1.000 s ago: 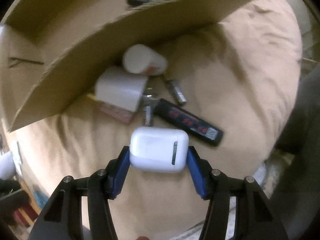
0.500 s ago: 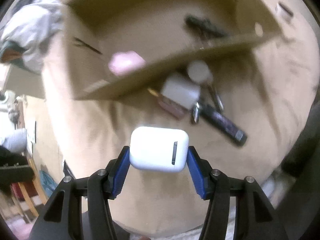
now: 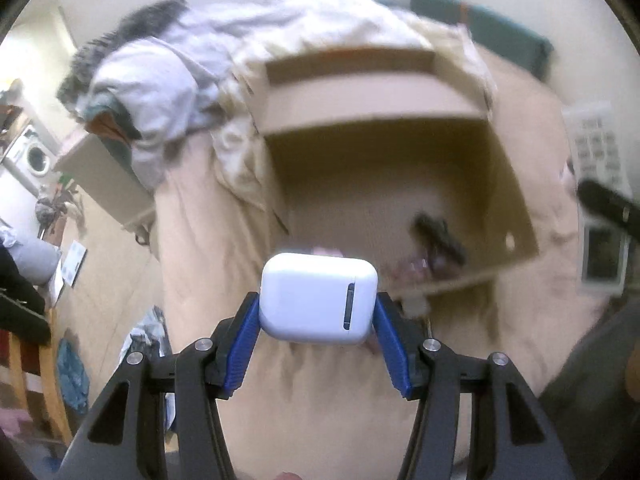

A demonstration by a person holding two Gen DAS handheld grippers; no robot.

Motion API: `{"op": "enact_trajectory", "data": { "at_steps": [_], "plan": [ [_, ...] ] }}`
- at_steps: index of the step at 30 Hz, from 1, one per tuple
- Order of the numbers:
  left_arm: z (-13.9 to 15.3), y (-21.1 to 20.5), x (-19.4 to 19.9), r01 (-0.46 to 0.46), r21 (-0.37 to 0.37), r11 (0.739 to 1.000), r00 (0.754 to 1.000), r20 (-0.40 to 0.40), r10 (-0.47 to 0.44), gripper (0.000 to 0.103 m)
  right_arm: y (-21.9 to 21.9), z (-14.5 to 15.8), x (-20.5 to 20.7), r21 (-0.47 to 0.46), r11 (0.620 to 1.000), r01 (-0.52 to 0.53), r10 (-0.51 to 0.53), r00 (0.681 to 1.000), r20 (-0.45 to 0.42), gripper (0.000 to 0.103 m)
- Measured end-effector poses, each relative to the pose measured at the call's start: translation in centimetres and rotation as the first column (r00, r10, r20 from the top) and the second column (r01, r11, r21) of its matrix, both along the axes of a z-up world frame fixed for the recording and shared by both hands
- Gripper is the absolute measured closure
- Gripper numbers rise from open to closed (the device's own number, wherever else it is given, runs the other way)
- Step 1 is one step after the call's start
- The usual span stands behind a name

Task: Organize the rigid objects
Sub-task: 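Carry the phone and earbuds case with both tools over the box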

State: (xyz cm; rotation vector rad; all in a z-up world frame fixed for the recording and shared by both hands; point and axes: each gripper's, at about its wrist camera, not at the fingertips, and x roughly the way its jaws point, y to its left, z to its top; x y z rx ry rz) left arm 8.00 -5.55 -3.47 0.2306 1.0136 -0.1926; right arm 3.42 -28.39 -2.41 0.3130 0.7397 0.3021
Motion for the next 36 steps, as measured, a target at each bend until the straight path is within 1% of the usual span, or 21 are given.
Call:
{"op": "enact_trajectory", "data": {
  "at_steps": [2, 6, 9, 11, 16, 20, 23, 26, 28, 31, 33, 36],
  "plan": [
    [1.0, 0.3, 0.4, -0.013, -0.013, 1.000, 1.000, 0.025, 0.013, 0.050, -0.1, 0.6, 0.2, -0.001, 1.000, 0.004, -0.004, 1.000, 0.019, 0.079],
    [1.6, 0.6, 2.0, -0.032, -0.033, 0.999, 0.998, 0.045, 0.033, 0.050, 0.0, 1.1, 1.2, -0.016, 1.000, -0.003, 0.003, 1.000, 0.027, 0.079],
    [1.4, 0.6, 3.4, -0.041, -0.041, 0.998, 0.998, 0.049, 0.043, 0.050, -0.2, 1.0, 2.4, -0.004, 1.000, -0.002, 0.003, 1.000, 0.014, 0.079],
    [1.3, 0.5, 4.4, -0.047, -0.050, 0.998, 0.998, 0.042, 0.049, 0.050, 0.0, 0.8, 3.2, -0.019, 1.000, 0.006, -0.006, 1.000, 0.007, 0.079],
    [0.8, -0.6, 7.1, -0.047, -0.068, 0.997, 0.998, 0.045, 0.050, 0.050, 0.6, -0.7, 6.0, -0.033, 0.999, 0.000, -0.002, 0.999, -0.044, 0.079],
    [-0.3, -1.9, 8.7, -0.035, -0.047, 0.998, 0.997, 0.061, 0.037, 0.050, 1.1, -1.8, 8.1, -0.052, 0.999, 0.003, -0.007, 0.997, -0.072, 0.079],
    [-1.6, -2.2, 9.7, -0.039, -0.043, 0.998, 0.998, 0.057, 0.042, 0.050, 1.6, -3.0, 9.6, -0.066, 0.998, -0.006, -0.001, 0.995, -0.102, 0.079],
    [-3.2, -2.3, 10.3, -0.044, -0.047, 0.998, 0.998, 0.031, 0.046, 0.050, 2.1, -4.5, 10.7, -0.082, 0.997, -0.013, 0.001, 0.989, -0.149, 0.079],
    [-4.4, -2.5, 10.6, -0.039, -0.038, 0.999, 0.999, 0.018, 0.039, 0.050, 2.4, -5.8, 11.2, -0.074, 0.997, -0.019, 0.004, 0.981, -0.196, 0.079],
    [-6.4, -2.9, 10.7, -0.021, 0.010, 1.000, 1.000, 0.002, 0.021, 0.050, 3.1, -7.8, 11.4, -0.079, 0.996, -0.034, 0.013, 0.965, -0.260, 0.079],
    [-7.0, -2.8, 10.6, -0.022, 0.016, 1.000, 1.000, -0.012, 0.023, 0.050, 3.7, -8.5, 11.3, -0.091, 0.995, -0.049, 0.022, 0.961, -0.276, 0.079],
    [-7.6, -2.6, 10.7, -0.036, 0.005, 0.999, 0.999, -0.036, 0.037, 0.050, 4.2, -9.0, 11.3, -0.108, 0.992, -0.070, 0.036, 0.956, -0.290, 0.079]
  ]
}}
